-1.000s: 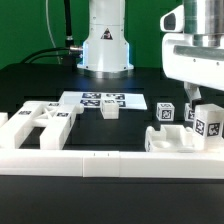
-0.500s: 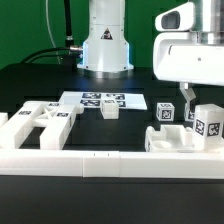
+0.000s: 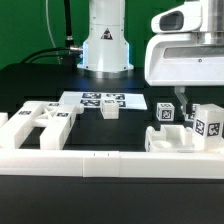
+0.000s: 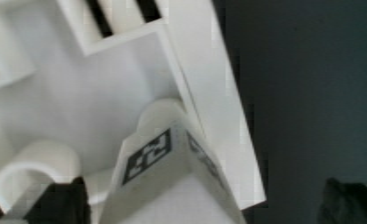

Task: Assemble chair

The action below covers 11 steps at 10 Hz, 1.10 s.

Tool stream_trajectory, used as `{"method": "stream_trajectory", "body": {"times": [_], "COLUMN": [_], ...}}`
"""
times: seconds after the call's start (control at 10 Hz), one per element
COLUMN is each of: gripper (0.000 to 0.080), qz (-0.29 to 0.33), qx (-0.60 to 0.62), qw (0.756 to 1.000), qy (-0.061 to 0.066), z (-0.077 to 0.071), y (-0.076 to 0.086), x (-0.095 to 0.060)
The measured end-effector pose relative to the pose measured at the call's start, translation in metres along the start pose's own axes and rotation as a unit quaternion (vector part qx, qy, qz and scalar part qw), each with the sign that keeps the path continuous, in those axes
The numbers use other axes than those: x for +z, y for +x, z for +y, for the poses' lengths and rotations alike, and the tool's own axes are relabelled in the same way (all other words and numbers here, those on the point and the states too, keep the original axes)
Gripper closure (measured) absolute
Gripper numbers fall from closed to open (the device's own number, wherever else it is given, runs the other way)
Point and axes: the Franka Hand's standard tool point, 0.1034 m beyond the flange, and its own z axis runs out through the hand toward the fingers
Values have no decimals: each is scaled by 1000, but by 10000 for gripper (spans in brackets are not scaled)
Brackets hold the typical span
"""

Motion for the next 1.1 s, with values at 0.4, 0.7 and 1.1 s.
{"method": "stream_trajectory", "body": {"times": [0.4, 0.7, 1.1], "gripper": [150, 150, 150], "qz": [0, 0, -4], "qx": [-126, -222, -409], "qw": [992, 975, 912], "qy": [-1, -2, -32], "z": [2, 2, 1], "y": [1, 1, 3], "x": [0, 0, 1]}}
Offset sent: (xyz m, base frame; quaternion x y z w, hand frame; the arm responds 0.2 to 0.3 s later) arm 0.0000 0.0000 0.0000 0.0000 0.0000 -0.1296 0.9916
